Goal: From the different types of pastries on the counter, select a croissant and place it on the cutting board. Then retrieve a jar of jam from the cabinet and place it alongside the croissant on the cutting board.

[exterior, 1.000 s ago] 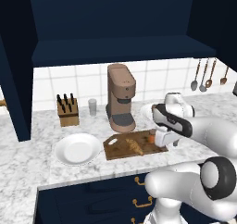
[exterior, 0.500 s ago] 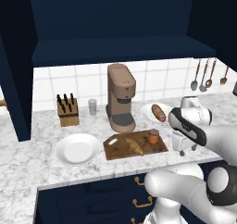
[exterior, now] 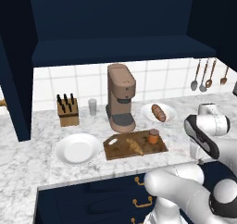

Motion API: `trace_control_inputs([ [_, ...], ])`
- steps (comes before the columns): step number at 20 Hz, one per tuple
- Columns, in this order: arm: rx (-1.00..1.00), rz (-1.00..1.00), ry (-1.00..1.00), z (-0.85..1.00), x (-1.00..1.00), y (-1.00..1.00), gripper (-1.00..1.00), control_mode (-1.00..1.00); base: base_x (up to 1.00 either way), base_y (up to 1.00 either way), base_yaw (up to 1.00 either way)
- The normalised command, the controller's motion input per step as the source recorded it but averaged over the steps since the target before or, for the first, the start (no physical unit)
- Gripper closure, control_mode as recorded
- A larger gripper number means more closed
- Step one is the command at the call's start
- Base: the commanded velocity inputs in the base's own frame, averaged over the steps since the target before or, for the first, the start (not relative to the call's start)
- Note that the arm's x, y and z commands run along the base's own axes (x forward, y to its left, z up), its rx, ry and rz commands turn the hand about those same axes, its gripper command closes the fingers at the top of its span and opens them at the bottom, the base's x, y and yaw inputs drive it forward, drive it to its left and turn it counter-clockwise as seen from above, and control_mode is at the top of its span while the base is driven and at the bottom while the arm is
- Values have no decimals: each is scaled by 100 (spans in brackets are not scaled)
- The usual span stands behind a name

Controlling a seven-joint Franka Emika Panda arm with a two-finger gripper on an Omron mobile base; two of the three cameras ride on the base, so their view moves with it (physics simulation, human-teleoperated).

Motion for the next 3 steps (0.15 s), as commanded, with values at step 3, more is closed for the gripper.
trace_control_inputs([
  [3, -1, 0, 8, -5, -53, -77, -100, -100, 0, 0, 0],
])
